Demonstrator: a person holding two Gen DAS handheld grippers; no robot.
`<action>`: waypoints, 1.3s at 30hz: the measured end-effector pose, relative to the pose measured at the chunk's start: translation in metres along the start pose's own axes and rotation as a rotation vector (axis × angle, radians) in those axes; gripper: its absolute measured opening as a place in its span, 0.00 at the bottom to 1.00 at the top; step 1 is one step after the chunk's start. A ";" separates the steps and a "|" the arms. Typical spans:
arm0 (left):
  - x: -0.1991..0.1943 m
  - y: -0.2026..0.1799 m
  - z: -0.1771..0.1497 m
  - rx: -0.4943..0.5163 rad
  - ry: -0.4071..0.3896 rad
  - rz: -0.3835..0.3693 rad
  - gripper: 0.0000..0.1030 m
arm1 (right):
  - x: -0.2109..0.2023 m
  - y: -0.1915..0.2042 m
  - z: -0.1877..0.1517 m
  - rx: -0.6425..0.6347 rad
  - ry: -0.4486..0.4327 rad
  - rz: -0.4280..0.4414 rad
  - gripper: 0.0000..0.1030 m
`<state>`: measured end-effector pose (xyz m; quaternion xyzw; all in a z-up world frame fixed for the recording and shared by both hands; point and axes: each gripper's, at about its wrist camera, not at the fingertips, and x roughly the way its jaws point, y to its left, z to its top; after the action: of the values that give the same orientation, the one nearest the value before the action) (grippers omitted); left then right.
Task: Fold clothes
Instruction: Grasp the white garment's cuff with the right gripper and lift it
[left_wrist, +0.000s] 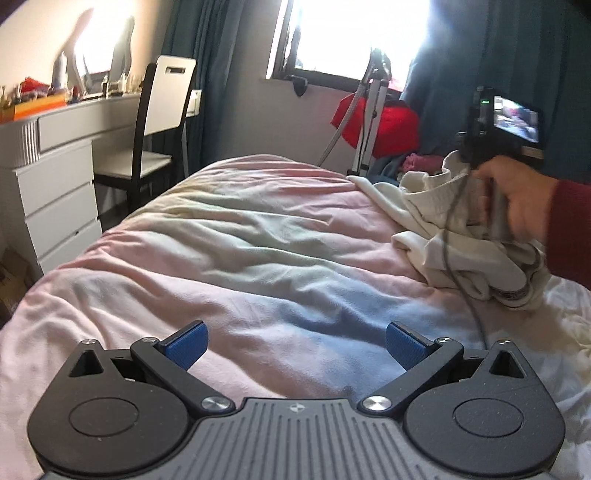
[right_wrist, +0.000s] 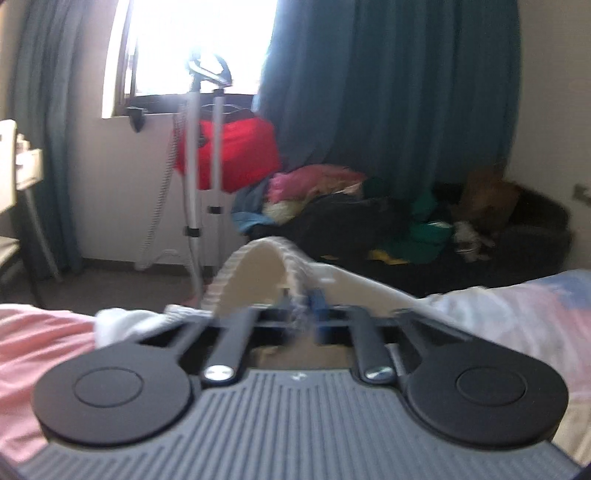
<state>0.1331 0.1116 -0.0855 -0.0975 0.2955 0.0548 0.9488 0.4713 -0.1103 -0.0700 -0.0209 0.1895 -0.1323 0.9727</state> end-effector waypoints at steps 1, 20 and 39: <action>0.002 0.001 0.001 -0.012 0.003 0.000 1.00 | -0.014 -0.009 -0.001 0.002 -0.016 0.004 0.09; -0.087 0.000 0.001 -0.034 -0.151 -0.126 1.00 | -0.310 -0.177 -0.070 0.198 -0.146 0.158 0.08; -0.104 -0.043 -0.031 0.095 -0.121 -0.251 1.00 | -0.341 -0.230 -0.198 0.333 0.201 0.276 0.18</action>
<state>0.0384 0.0581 -0.0445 -0.0850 0.2254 -0.0725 0.9678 0.0348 -0.2397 -0.1087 0.1791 0.2622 -0.0291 0.9478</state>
